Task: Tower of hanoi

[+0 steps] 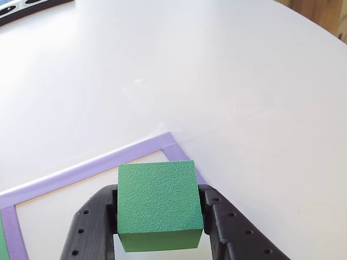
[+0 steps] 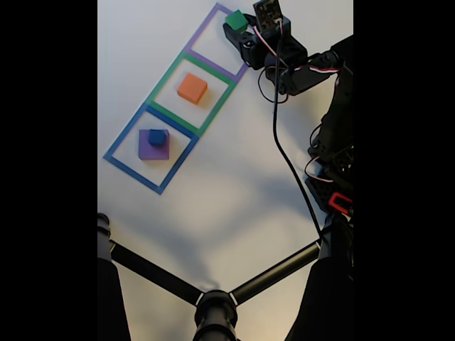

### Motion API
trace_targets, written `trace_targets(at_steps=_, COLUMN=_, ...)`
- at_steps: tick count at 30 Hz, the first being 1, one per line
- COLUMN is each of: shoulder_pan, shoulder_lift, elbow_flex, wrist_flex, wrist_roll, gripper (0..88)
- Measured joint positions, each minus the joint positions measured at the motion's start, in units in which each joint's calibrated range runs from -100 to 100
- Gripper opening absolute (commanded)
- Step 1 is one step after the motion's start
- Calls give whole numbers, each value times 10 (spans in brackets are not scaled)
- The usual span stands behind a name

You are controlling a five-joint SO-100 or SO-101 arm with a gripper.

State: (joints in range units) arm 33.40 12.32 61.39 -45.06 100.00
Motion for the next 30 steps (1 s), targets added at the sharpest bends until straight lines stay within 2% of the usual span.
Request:
trace_targets(at_steps=14, shoulder_pan=-8, shoulder_lift=52, elbow_flex=9, wrist_flex=-57, wrist_roll=0, gripper=72)
trace_targets(at_steps=22, shoulder_pan=-10, shoulder_lift=83, elbow_flex=14, wrist_flex=-81, wrist_roll=0, gripper=103)
trace_targets(at_steps=25, shoulder_pan=-10, shoulder_lift=87, elbow_flex=14, wrist_flex=-84, wrist_roll=-2, gripper=126)
trace_targets(at_steps=27, shoulder_pan=-10, shoulder_lift=88, elbow_flex=15, wrist_flex=-89, wrist_roll=0, gripper=187)
trace_targets(at_steps=30, shoulder_pan=-10, shoulder_lift=88, elbow_flex=15, wrist_flex=-89, wrist_roll=0, gripper=216)
